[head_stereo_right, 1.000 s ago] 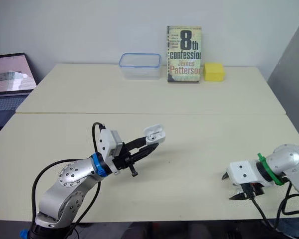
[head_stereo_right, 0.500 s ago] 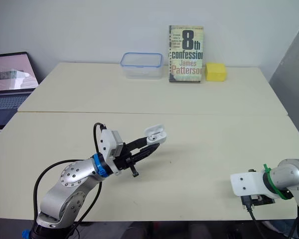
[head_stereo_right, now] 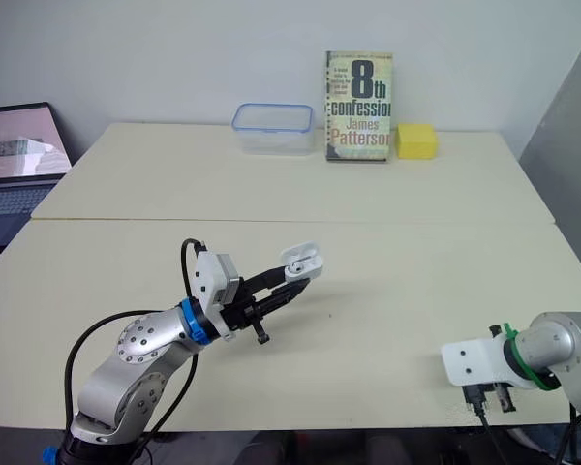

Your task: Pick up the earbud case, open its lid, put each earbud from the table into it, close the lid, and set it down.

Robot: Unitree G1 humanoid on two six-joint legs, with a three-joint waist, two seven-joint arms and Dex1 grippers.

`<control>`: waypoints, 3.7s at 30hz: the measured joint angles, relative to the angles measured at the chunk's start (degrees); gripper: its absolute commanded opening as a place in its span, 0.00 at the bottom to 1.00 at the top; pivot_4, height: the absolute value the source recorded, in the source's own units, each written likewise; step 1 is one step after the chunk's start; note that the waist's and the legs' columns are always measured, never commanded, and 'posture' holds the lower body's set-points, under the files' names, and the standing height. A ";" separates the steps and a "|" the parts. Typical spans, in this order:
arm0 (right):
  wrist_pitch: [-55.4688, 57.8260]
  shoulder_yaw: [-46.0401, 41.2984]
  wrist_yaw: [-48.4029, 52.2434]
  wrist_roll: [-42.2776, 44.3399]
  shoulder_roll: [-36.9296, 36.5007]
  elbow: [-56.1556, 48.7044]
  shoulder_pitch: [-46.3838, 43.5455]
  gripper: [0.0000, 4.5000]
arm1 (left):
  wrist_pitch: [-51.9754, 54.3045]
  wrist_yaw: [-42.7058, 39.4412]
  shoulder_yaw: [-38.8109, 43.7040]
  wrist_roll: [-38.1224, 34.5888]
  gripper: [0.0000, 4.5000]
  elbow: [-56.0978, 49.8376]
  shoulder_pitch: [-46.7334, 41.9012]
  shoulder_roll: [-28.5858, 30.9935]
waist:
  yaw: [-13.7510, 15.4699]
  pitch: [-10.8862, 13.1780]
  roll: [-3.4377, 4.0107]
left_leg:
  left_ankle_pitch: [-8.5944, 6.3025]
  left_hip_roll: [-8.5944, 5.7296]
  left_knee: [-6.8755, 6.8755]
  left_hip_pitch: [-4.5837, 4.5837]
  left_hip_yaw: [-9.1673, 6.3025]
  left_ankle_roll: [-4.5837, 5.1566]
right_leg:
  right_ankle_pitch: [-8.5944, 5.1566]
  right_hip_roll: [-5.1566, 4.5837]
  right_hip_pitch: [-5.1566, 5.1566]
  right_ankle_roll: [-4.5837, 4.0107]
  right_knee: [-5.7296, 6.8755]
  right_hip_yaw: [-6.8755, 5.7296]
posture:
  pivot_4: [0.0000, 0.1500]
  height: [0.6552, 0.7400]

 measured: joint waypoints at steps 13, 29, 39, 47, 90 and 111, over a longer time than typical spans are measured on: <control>10.77 -7.17 -0.09 16.56 10.75 -2.28 -16.41 0.09 | -0.20 0.17 -0.09 0.01 0.18 2.16 -2.40 -1.82 | 0.04 0.02 -0.01 | 0.00 -0.05 -0.02 -0.04 -0.06 0.00 | 0.14 0.01 -0.01 -0.24 0.01 -0.04 | 1.00 1.00; 23.04 -13.64 -35.91 38.68 52.18 -9.98 -29.78 0.09 | -2.57 1.05 -1.42 1.15 0.18 6.67 -6.64 -6.34 | 0.00 0.02 -0.01 | 0.01 -0.08 0.00 -0.31 -0.19 0.00 | 0.16 0.02 -0.28 -0.26 0.14 -0.05 | 1.00 1.00; 6.96 -2.07 -41.23 25.87 55.10 -7.28 -23.88 0.09 | -3.88 1.03 -1.69 1.25 0.18 7.12 -6.83 -6.45 | -0.07 0.01 0.00 | 0.01 -0.09 -0.01 -0.25 -0.16 0.00 | 0.16 0.05 -0.26 -0.26 0.13 -0.07 | 1.00 1.00; 0.83 -0.33 -41.09 22.57 55.11 -3.36 -21.75 0.09 | -4.00 1.03 -1.68 1.25 0.18 7.13 -6.82 -6.01 | -0.10 0.01 0.00 | 0.01 -0.08 -0.01 -0.24 -0.15 0.00 | 0.16 0.06 -0.26 -0.27 0.13 -0.05 | 1.00 1.00; 8.17 -12.91 -30.66 36.40 35.95 -6.48 -28.74 0.69 | -4.05 -1.63 -1.31 0.97 0.18 8.43 -7.71 -5.27 | -0.29 0.04 0.04 | 0.00 -0.09 -0.02 -0.18 -0.11 0.02 | 0.16 0.16 -0.21 -0.28 0.10 -0.08 | 1.00 1.00; 10.21 10.57 2.16 28.24 30.53 24.65 -58.01 0.00 | -4.07 -12.54 -6.30 0.81 0.18 13.11 -10.83 -4.15 | -0.26 0.06 0.07 | 0.00 0.01 0.00 -0.37 -0.12 0.02 | 0.18 0.17 -0.41 -0.31 0.10 -0.07 | 1.00 1.00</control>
